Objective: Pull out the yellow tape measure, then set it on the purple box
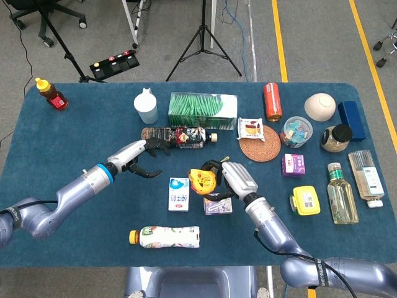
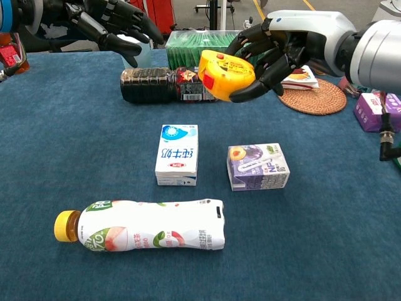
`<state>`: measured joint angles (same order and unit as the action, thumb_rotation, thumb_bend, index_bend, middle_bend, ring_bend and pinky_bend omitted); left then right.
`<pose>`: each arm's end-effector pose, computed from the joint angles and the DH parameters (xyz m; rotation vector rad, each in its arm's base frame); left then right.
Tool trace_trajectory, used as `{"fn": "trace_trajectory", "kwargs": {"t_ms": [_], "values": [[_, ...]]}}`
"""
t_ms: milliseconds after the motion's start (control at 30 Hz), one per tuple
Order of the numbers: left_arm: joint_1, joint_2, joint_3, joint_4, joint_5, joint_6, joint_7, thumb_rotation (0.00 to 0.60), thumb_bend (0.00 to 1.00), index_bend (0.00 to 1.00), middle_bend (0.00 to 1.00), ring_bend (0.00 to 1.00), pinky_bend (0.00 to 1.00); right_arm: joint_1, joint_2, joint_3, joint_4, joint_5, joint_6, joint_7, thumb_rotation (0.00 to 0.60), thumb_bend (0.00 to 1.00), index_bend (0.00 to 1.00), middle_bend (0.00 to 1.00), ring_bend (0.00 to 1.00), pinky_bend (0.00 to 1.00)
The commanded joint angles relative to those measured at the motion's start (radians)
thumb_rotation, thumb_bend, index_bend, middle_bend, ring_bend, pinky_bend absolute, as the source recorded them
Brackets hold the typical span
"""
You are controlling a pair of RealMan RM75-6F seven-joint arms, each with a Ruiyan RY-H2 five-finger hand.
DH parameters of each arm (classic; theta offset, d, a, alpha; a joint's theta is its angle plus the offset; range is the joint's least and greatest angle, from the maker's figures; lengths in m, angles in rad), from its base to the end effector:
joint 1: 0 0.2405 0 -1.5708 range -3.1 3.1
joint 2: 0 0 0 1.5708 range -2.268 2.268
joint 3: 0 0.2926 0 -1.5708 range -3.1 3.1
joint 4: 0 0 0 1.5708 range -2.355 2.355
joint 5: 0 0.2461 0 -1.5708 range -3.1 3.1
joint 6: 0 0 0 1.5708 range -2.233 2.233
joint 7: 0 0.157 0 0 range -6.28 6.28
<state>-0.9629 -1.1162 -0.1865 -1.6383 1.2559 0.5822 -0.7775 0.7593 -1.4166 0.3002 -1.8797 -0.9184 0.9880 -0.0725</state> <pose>-0.1164 0.4313 0.0493 -1.8196 -1.7824 -1.1582 -0.0865 -0.3583 -0.0099 1.6652 -1.5331 1.3063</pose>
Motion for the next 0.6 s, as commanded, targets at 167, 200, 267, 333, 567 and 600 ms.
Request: {"fn": "trace_trajectory", "kwargs": {"t_ms": [167,200,267,333,567,600], "values": [[0.025,0.014,-0.018,-0.013,-0.008,0.013,0.017,0.600,0.27,0.09,0.08,0.00,0.19,-0.002,0.006,-0.004,0.000,-0.003,0.002,0.000,0.600,0.29,0.62,0.54,0.61,0.68],[0.029,0.019,-0.020,-0.016,-0.006,0.017,0.017,0.600,0.27,0.09,0.08,0.00,0.19,-0.003,0.008,-0.006,0.001,-0.003,0.002,-0.001,0.600,0.29,0.62,0.54,0.61,0.68],[0.045,0.036,-0.027,-0.023,0.003,0.035,0.018,0.600,0.27,0.09,0.08,0.00,0.19,-0.004,0.014,-0.014,0.006,-0.005,0.000,-0.008,0.600,0.29,0.62,0.54,0.61,0.68],[0.062,0.056,-0.029,-0.030,0.015,0.053,0.024,0.600,0.27,0.09,0.08,0.00,0.19,-0.006,0.019,-0.024,0.012,-0.006,-0.002,-0.016,0.600,0.29,0.62,0.54,0.61,0.68],[0.124,0.128,-0.027,-0.059,0.052,0.112,0.024,0.600,0.27,0.09,0.08,0.00,0.19,-0.004,0.024,-0.059,0.041,-0.014,-0.020,-0.051,0.600,0.29,0.62,0.54,0.60,0.67],[0.133,0.137,-0.026,-0.061,0.057,0.120,0.020,0.600,0.27,0.09,0.08,0.00,0.19,-0.003,0.024,-0.065,0.045,-0.015,-0.023,-0.058,0.600,0.29,0.62,0.54,0.60,0.66]]}}
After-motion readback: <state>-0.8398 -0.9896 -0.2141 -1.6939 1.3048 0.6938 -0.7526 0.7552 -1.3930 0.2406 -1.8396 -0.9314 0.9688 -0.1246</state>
